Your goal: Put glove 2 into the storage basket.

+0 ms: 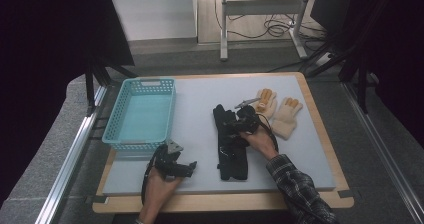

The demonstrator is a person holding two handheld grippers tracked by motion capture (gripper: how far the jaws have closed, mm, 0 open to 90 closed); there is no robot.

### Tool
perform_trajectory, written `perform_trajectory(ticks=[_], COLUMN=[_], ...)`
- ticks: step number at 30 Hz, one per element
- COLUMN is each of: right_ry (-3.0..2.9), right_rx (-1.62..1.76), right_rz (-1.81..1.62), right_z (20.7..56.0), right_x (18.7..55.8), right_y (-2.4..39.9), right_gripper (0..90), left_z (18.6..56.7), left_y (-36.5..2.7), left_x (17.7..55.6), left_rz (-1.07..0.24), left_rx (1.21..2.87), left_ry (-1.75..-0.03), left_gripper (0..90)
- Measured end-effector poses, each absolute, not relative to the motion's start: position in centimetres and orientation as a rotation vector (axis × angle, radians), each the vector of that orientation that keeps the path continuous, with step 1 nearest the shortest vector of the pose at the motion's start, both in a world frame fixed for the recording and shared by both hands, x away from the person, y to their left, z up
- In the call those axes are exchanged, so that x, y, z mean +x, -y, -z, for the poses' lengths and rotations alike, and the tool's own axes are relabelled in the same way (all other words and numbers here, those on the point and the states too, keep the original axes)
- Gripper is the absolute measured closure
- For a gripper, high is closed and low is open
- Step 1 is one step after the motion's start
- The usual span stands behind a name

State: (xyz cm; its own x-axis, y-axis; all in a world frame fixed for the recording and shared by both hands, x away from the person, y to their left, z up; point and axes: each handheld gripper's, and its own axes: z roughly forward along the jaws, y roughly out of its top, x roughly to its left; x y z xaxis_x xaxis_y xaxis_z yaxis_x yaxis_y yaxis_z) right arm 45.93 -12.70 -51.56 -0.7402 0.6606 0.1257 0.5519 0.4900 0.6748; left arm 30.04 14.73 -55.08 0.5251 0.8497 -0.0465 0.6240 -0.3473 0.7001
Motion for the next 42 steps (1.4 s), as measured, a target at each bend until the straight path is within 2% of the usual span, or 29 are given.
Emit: perform_trajectory(ticks=[11,19,27,33,35,38,42], right_ry=[-2.434,-2.374,-2.326,-2.203,-2.197,-2.23,-2.177], right_rx=[1.084,1.084,1.152,1.219,1.262,1.275,1.241], right_rz=[-1.146,-1.205,-1.232,-1.173,-1.145,-1.138,-1.156], right_z=[46.4,43.2,43.5,46.0,47.6,49.2,48.2], right_x=[43.5,38.9,34.3,33.0,32.9,32.9,33.6], right_y=[13.3,13.9,13.2,12.5,12.3,12.5,14.1], right_gripper=[80.5,79.8,79.6,78.9,73.8,60.4,51.3], left_z=[55.1,55.1,55.1,55.1,55.1,55.1,55.1], left_y=[-14.7,-14.7,-14.7,-14.8,-14.7,-14.7,-14.7], left_x=[30.0,30.0,30.0,30.1,30.0,30.0,30.0], left_rz=[-0.43,-0.432,-0.43,-0.434,-0.432,-0.431,-0.432], left_rx=[2.092,2.088,2.091,2.095,2.089,2.087,2.089], left_ry=[-1.192,-1.193,-1.194,-1.189,-1.193,-1.196,-1.195], left_gripper=[3.5,3.4,3.5,3.5,3.5,3.5,3.5])
